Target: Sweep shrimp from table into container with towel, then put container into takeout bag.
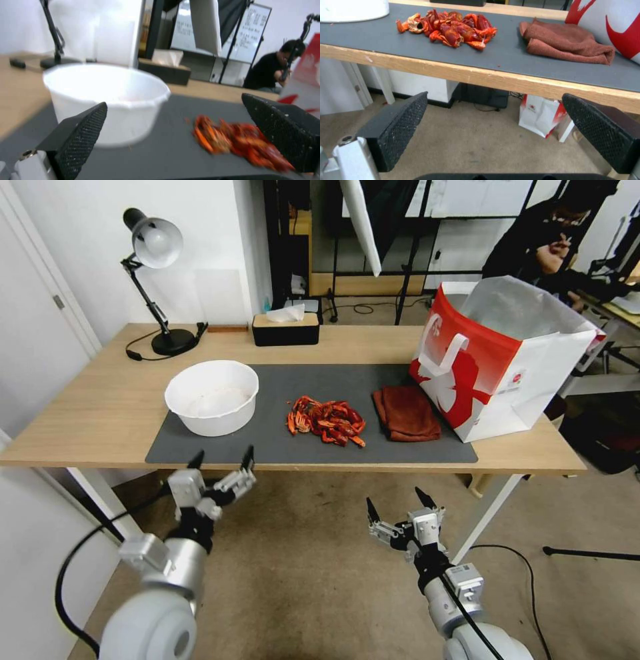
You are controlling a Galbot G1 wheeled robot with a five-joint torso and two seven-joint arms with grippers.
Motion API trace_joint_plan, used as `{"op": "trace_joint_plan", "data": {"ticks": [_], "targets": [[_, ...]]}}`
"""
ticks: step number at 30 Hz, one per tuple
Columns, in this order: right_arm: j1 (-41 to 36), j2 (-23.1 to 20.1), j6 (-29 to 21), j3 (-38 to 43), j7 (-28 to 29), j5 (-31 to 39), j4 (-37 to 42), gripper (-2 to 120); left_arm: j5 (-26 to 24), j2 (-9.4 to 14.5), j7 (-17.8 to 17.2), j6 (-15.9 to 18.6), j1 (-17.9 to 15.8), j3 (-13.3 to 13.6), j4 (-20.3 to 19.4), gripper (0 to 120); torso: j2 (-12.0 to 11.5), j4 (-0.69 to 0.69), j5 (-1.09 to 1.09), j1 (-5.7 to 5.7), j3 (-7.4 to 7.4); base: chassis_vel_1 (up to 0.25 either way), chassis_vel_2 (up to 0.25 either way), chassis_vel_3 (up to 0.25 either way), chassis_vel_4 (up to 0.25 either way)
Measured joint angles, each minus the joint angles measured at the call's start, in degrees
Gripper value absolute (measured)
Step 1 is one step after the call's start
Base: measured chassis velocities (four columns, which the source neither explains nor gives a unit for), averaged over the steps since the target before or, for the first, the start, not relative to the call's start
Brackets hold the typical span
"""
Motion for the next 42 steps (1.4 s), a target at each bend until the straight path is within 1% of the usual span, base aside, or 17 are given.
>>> {"op": "trace_joint_plan", "data": {"ticks": [2, 6, 7, 10, 11, 14, 15, 17, 20, 21, 22, 24, 27, 30, 35, 39, 42], "targets": [[0.0, -0.1, -0.01, -0.09, 0.0, -0.04, 0.0, 100, -1.07, 1.59, 0.52, -0.66, -1.33, -1.02, 1.05, 100, 0.0, 0.0, -0.01, 0.0, 0.0, 0.0, 0.0, 0.0, 0.0], [0.54, -0.5, -0.26, -0.97, -0.01, -0.26, -0.54, 100, -5.1, 8.44, 2.83, -3.41, -5.52, -4.8, 5.71, 100, 0.0, 0.02, 0.0, 0.0, 0.0, 0.0, 0.0, 0.0, 0.0], [0.54, -0.5, -0.26, -0.97, -0.01, -0.26, -0.54, 100, -5.1, 8.44, 2.83, -3.41, -5.52, -4.8, 5.71, 100, 0.0, 0.02, 0.0, 0.0, 0.0, 0.0, 0.0, 0.0, 0.0], [0.38, -0.38, -0.26, -1.18, -0.01, -0.64, -0.87, 100, -7.09, 14.19, 4.41, -3.79, -9.27, -5.04, 9.3, 100, 0.0, -0.01, -0.01, 0.0, 0.01, 0.0, 0.0, 0.0, 0.0], [0.38, -0.38, -0.26, -1.18, -0.01, -0.64, -0.87, 100, -7.09, 14.19, 4.41, -3.79, -9.27, -5.04, 9.3, 100, 0.0, -0.01, -0.01, 0.0, 0.01, 0.0, 0.0, 0.0, 0.0], [0.17, -0.02, -0.26, -1.53, -0.01, -1.31, -1.0, 100, -9.06, 20.59, 8.49, -3.9, -13.43, -3.6, 13.84, 100, 0.0, 0.01, -0.01, 0.0, 0.0, 0.0, 0.0, 0.0, 0.0], [0.17, -0.02, -0.26, -1.53, -0.01, -1.31, -1.0, 100, -9.06, 20.59, 8.49, -3.9, -13.43, -3.6, 13.84, 100, 0.0, 0.01, -0.01, 0.0, 0.0, 0.0, 0.0, 0.0, 0.0], [0.03, 0.07, -0.23, -1.64, -0.01, -1.71, -1.13, 100, -9.98, 24.35, 13.11, -5.12, -16.59, -2.14, 17.45, 100, 0.0, 0.01, -0.01, 0.0, 0.0, 0.0, 0.0, 0.0, 0.0], [-0.02, 0.12, -0.16, -1.64, 0.01, -1.9, -1.37, 100, -10.11, 27.05, 17.27, -5.58, -19.21, -1.08, 20.16, 100, 0.0, -0.01, -0.01, 0.01, 0.01, 0.0, 0.0, 0.0, 0.0], [0.06, 0.09, -0.14, -1.68, 0.03, -1.98, -1.69, 100, -10.11, 28.88, 21.48, -5.6, -21.06, -0.83, 21.87, 100, 0.0, -0.01, -0.01, 0.01, 0.0, 0.0, 0.0, 0.0, 0.0], [0.06, 0.09, -0.14, -1.68, 0.03, -1.98, -1.69, 100, -10.11, 28.88, 21.48, -5.6, -21.06, -0.83, 21.87, 100, 0.0, -0.01, -0.01, 0.01, 0.0, 0.0, 0.0, 0.0, 0.0], [0.32, -0.01, -0.12, -1.83, 0.05, -2.05, -2.15, 100, -9.87, 31.85, 29.68, -5.62, -23.88, -0.8, 24.92, 100, 0.0, 0.01, 0.0, 0.01, 0.0, 0.0, 0.0, 0.0, 0.0], [0.37, -0.04, -0.12, -1.91, 0.05, -2.09, -2.27, 100, -9.5, 33.0, 32.81, -5.78, -25.05, -0.8, 26.15, 100, 0.0, 0.01, -0.01, 0.0, 0.0, 0.0, 0.0, 0.0, 0.0], [0.87, -0.27, -0.16, -2.53, 0.07, -2.13, -2.67, 100, -6.25, 36.62, 41.54, -6.53, -28.39, -0.81, 29.44, 100, 0.0, 0.0, 0.0, 0.0, 0.01, 0.0, 0.0, 0.0, 0.0], [1.55, -0.48, -0.25, -3.17, 0.12, -2.32, -3.29, 100, 0.15, 39.57, 48.37, -7.39, -32.09, 0.1, 32.32, 100, 0.0, 0.03, 0.01, 0.01, 0.0, 0.0, 0.0, 0.0, 0.0], [2.07, -0.67, -0.26, -3.6, 0.15, -2.65, -3.98, 100, 7.11, 41.75, 54.03, -7.89, -36.02, 3.18, 34.59, 100, 0.0, 0.01, 0.0, 0.01, 0.01, 0.0, 0.0, 0.0, 0.0], [2.17, -0.92, -0.23, -3.74, 0.18, -2.87, -4.34, 100, 12.4, 42.5, 58.67, -9.87, -42.72, 9.6, 38.15, 100, 0.0, 0.01, -0.02, 0.01, 0.0, 0.0, 0.0, 0.0, 0.0]]}}
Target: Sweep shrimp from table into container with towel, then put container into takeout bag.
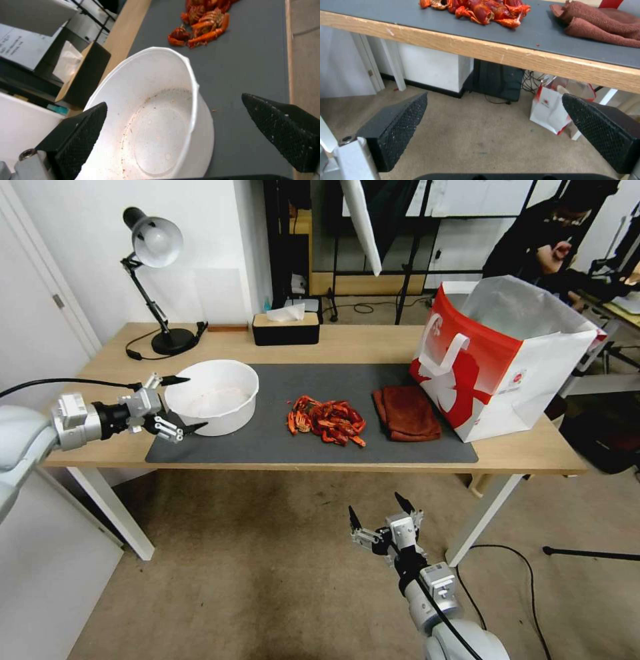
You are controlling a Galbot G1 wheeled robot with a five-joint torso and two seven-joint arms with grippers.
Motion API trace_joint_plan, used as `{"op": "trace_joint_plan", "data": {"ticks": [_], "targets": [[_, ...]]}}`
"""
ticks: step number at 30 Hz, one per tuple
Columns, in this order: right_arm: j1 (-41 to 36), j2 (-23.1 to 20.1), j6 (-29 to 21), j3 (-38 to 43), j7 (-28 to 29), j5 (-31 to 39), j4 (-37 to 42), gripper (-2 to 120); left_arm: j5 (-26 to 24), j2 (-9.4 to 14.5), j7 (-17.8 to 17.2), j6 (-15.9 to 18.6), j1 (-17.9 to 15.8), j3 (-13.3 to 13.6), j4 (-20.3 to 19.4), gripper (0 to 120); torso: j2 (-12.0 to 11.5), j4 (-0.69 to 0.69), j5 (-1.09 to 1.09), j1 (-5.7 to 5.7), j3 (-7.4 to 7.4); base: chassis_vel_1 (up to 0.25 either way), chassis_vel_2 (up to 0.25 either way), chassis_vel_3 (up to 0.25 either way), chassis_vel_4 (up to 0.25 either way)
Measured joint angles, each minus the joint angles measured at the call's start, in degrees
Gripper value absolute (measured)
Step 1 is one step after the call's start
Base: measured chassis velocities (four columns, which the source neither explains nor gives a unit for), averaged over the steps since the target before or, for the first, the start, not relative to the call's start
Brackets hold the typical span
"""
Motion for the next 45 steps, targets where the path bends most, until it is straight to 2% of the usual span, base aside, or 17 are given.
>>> {"op": "trace_joint_plan", "data": {"ticks": [1, 4, 9, 12, 13, 16, 18, 20, 21, 25, 29, 33, 34, 37, 38, 42, 45], "targets": [[0.0, 0.0, 0.0, 0.0, 0.0, 0.0, 0.0, 100, 0.0, 0.0, 0.0, 0.0, 0.0, 0.0, 0.0, 100, 0.0, 0.0, 0.0, 0.0, 0.0, 0.0, 0.0, 0.0, 0.0], [-0.39, -0.16, 0.12, 0.04, 0.04, -0.17, -0.01, 100, 2.59, -0.23, 4.16, -0.61, -7.58, 6.13, 3.63, 100, 0.0, 0.01, 0.0, 0.0, 0.0, 0.0, 0.0, 0.0, 0.0], [-0.51, -0.22, 0.18, 0.07, 0.08, -0.19, -0.01, 100, 3.59, -0.47, 6.5, -0.73, -11.13, 8.8, 5.33, 100, 0.0, -0.01, 0.02, 0.0, 0.0, 0.0, 0.0, 0.0, 0.0], [-0.67, -0.33, 0.28, 0.36, 0.17, -0.19, 0.01, 100, 5.0, -1.32, 11.36, -0.75, -17.15, 14.21, 8.47, 100, 0.0, 0.0, 0.01, 0.0, 0.0, 0.0, 0.0, 0.0, 0.0], [-0.67, -0.33, 0.28, 0.36, 0.17, -0.19, 0.01, 100, 5.0, -1.32, 11.36, -0.75, -17.15, 14.21, 8.47, 100, 0.0, 0.0, 0.01, 0.0, 0.0, 0.0, 0.0, 0.0, 0.0], [-0.85, -0.37, 0.43, 0.6, 0.34, -0.11, -0.01, 100, 7.75, -2.92, 15.98, -0.75, -23.1, 19.72, 10.95, 100, 0.0, -0.01, 0.02, 0.01, 0.0, 0.0, 0.0, 0.0, 0.0], [-0.86, -0.37, 0.48, 0.63, 0.35, -0.06, -0.03, 100, 8.15, -3.23, 16.31, -0.75, -23.85, 20.4, 11.22, 100, 0.0, 0.0, 0.03, 0.0, 0.0, 0.0, 0.0, 0.0, 0.0], [-0.9, -0.38, 0.59, 0.87, 0.38, 0.05, -0.2, 100, 9.93, -4.31, 17.33, -1.21, -26.45, 22.53, 12.49, 100, 0.0, 0.0, 0.03, 0.0, 0.0, 0.0, 0.0, 0.0, 0.0], [-0.9, -0.38, 0.59, 0.87, 0.38, 0.05, -0.2, 100, 9.93, -4.31, 17.33, -1.21, -26.45, 22.53, 12.49, 100, 0.0, 0.0, 0.03, 0.0, 0.0, 0.0, 0.0, 0.0, 0.0], [-0.88, -0.41, 0.74, 1.13, 0.47, 0.14, -0.56, 100, 14.29, -6.1, 19.79, -3.0, -30.68, 25.25, 14.57, 100, 0.0, 0.0, 0.03, 0.0, 0.0, 0.0, 0.0, 0.0, 0.0], [-0.82, -0.37, 0.74, 1.13, 0.48, 0.14, -0.68, 100, 15.81, -6.64, 20.94, -3.84, -32.05, 26.17, 15.31, 99, 0.0, 0.0, 0.03, 0.0, 0.0, 0.0, 0.0, 0.0, 0.0], [-0.74, -0.22, 0.74, 1.1, 0.52, 0.1, -0.85, 100, 18.56, -7.59, 22.33, -5.21, -33.97, 27.48, 16.64, 84, 0.0, 0.0, 0.03, 0.0, 0.0, 0.0, 0.0, 0.0, 0.0], [-0.74, -0.22, 0.74, 1.1, 0.52, 0.1, -0.85, 100, 18.56, -7.59, 22.33, -5.21, -33.97, 27.48, 16.64, 84, 0.0, 0.0, 0.03, 0.0, 0.0, 0.0, 0.0, 0.0, 0.0], [-0.82, -0.21, 0.74, 1.15, 0.55, 0.09, -0.85, 100, 19.65, -7.94, 23.29, -5.69, -34.67, 28.04, 17.06, 71, 0.01, 0.0, 0.02, 0.0, 0.0, 0.0, 0.0, 0.0, 0.0], [-0.82, -0.21, 0.74, 1.15, 0.55, 0.09, -0.85, 100, 19.65, -7.94, 23.29, -5.69, -34.67, 28.04, 17.06, 71, 0.01, 0.0, 0.02, 0.0, 0.0, 0.0, 0.0, 0.0, 0.0], [-1.0, -0.23, 0.8, 1.27, 0.6, 0.03, -0.79, 100, 20.65, -7.98, 26.21, -5.84, -35.64, 28.73, 17.45, 51, 0.01, 0.0, 0.03, 0.0, 0.0, 0.0, 0.0, 0.0, 0.0], [-1.08, -0.25, 0.87, 1.29, 0.65, 0.01, -0.76, 100, 20.76, -7.9, 27.11, -5.84, -35.98, 28.97, 17.69, 46, 0.0, 0.0, 0.02, 0.0, -0.01, 0.0, 0.0, 0.0, 0.0]]}}
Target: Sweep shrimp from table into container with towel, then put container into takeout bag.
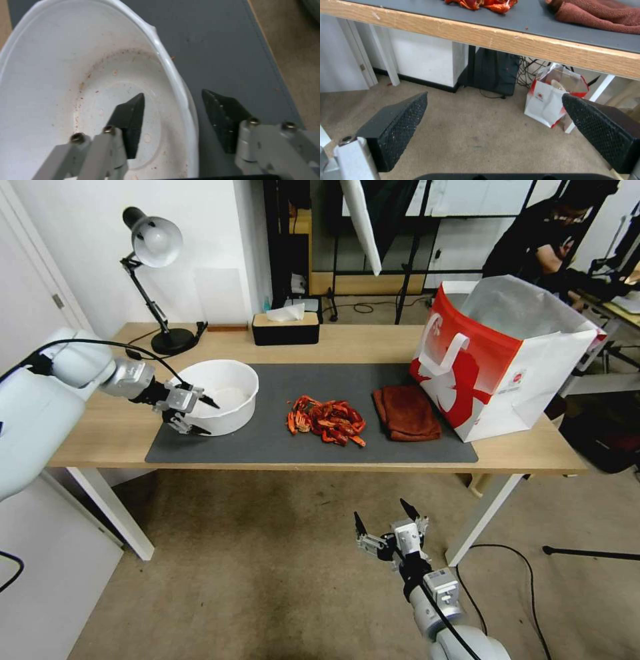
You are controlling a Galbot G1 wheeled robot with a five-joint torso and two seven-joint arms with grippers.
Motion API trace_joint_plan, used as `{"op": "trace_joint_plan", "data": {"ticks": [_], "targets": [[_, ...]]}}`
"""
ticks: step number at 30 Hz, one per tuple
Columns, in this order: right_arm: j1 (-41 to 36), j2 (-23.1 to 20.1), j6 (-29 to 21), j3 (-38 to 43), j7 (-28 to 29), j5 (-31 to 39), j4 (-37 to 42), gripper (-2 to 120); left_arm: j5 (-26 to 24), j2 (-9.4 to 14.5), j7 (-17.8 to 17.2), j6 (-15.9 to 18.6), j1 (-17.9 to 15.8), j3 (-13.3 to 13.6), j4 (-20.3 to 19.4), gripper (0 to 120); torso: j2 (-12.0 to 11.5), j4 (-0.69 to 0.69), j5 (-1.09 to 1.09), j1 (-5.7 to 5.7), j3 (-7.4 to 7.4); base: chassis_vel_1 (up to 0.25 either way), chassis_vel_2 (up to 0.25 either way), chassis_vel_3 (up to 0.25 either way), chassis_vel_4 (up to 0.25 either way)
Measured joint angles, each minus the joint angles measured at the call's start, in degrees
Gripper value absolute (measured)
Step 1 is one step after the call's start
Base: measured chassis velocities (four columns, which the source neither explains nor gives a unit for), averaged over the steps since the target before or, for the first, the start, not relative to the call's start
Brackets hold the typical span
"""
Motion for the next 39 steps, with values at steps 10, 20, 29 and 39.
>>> {"op": "trace_joint_plan", "data": {"ticks": [10, 20, 29, 39], "targets": [[-0.59, -0.01, 0.25, -0.08, 0.06, -0.19, 0.5, 100, 0.01, 0.37, 2.72, -0.19, -0.21, 0.37, 0.24, 4, 0.0, 0.0, 0.0, 0.0, 0.0, 0.0, 0.0, 0.0, 0.0], [-0.52, 0.07, 0.3, -0.34, 0.06, -0.53, 0.46, 100, -0.68, 0.67, 2.8, -1.83, 1.19, -0.27, 0.06, 0, 0.0, 0.0, 0.02, -0.02, 0.0, 0.0, 0.0, 0.0, 0.0], [-0.43, -0.31, 0.33, -0.31, 0.04, -0.49, 0.23, 100, -4.32, 3.67, 0.87, -9.48, 5.57, -4.07, -3.52, 0, 0.0, 0.0, -0.01, -0.01, 0.0, 0.0, 0.0, 0.0, 0.0], [-0.62, -0.38, 0.48, -0.33, 0.03, -0.47, 0.0, 100, -9.94, 10.03, -3.89, -13.22, 15.37, -7.66, -18.86, 0, 0.0, -0.01, 0.0, -0.01, 0.0, 0.0, 0.0, 0.0, 0.0]]}}
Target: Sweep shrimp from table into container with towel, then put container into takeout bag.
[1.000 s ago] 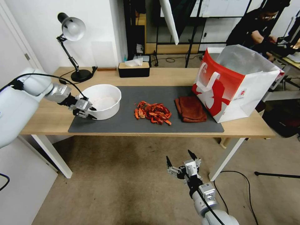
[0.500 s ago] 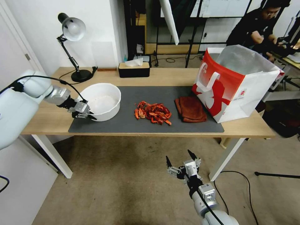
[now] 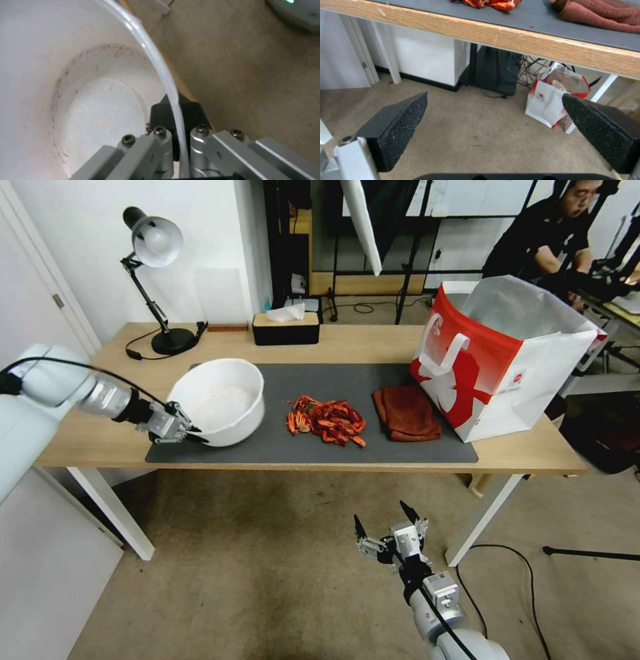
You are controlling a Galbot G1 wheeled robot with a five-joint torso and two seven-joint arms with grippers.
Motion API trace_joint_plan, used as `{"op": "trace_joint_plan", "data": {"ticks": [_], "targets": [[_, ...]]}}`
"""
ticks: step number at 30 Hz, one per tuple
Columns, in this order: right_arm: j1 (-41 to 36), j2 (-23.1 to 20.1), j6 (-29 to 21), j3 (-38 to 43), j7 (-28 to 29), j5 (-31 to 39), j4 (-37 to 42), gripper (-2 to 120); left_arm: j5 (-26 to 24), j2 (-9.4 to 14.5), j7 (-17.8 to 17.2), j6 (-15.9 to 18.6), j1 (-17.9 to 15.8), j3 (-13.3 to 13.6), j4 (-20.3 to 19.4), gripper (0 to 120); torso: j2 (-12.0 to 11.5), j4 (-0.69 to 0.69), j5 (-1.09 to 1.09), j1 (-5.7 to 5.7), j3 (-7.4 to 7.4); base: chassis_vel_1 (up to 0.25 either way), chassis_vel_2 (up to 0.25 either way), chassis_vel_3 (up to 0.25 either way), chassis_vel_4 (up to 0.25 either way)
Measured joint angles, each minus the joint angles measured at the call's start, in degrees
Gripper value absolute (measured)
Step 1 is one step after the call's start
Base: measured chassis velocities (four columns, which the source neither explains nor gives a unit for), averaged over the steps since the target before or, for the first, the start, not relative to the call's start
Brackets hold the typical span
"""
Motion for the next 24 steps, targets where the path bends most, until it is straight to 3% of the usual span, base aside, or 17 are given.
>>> {"op": "trace_joint_plan", "data": {"ticks": [2, 3, 6, 7, 10, 11, 14, 21, 24], "targets": [[-0.14, 0.03, 0.06, -0.01, -0.01, -0.02, 0.0, 100, -0.43, 1.7, -1.29, -0.62, 3.2, -1.9, -5.85, 0, 0.0, 0.02, 0.0, 0.0, 0.0, 0.0, 0.0, 0.0, 0.0], [-0.14, 0.03, 0.06, -0.01, -0.01, -0.02, 0.0, 100, -0.43, 1.7, -1.29, -0.62, 3.2, -1.9, -5.85, 0, 0.0, 0.02, 0.0, 0.0, 0.0, 0.0, 0.0, 0.0, 0.0], [-0.38, 0.11, 0.2, -0.08, -0.01, -0.17, 0.0, 100, -0.22, 4.13, -2.93, -1.37, 7.12, -4.06, -15.01, 0, 0.0, 0.01, 0.02, 0.0, -0.01, 0.0, 0.0, 0.0, 0.0], [-0.38, 0.11, 0.2, -0.08, -0.01, -0.17, 0.0, 100, -0.22, 4.13, -2.93, -1.37, 7.12, -4.06, -15.01, 0, 0.0, 0.01, 0.02, 0.0, -0.01, 0.0, 0.0, 0.0, 0.0], [-0.48, 0.28, 0.21, -0.16, 0.0, -0.31, 0.09, 100, 2.13, 5.37, -3.51, -2.07, 10.66, -5.1, -21.05, 0, 0.0, 0.0, 0.03, 0.0, 0.0, 0.0, 0.0, 0.0, 0.0], [-0.48, 0.28, 0.21, -0.16, 0.0, -0.31, 0.09, 100, 2.13, 5.37, -3.51, -2.07, 10.66, -5.1, -21.05, 0, 0.0, 0.0, 0.03, 0.0, 0.0, 0.0, 0.0, 0.0, 0.0], [-0.81, 0.47, 0.21, -0.49, 0.22, -0.73, 0.81, 100, 8.6, 5.65, -2.91, -3.23, 14.94, -5.29, -24.02, 0, 0.0, 0.01, 0.01, -0.01, -0.01, 0.0, 0.0, 0.0, 0.0], [-1.4, 0.57, 0.21, -0.48, 0.31, -0.94, 1.69, 100, 15.77, 3.84, -0.87, -6.63, 18.97, -6.03, -23.58, 0, 0.0, 0.0, 0.0, 0.01, 0.0, 0.0, 0.0, 0.0, 0.0], [-1.53, 0.67, 0.21, -0.21, 0.33, -1.0, 1.87, 100, 18.05, 2.91, 0.4, -8.59, 22.46, -6.57, -24.29, 0, 0.0, -0.01, 0.0, 0.01, 0.0, 0.0, 0.0, 0.0, 0.0]]}}
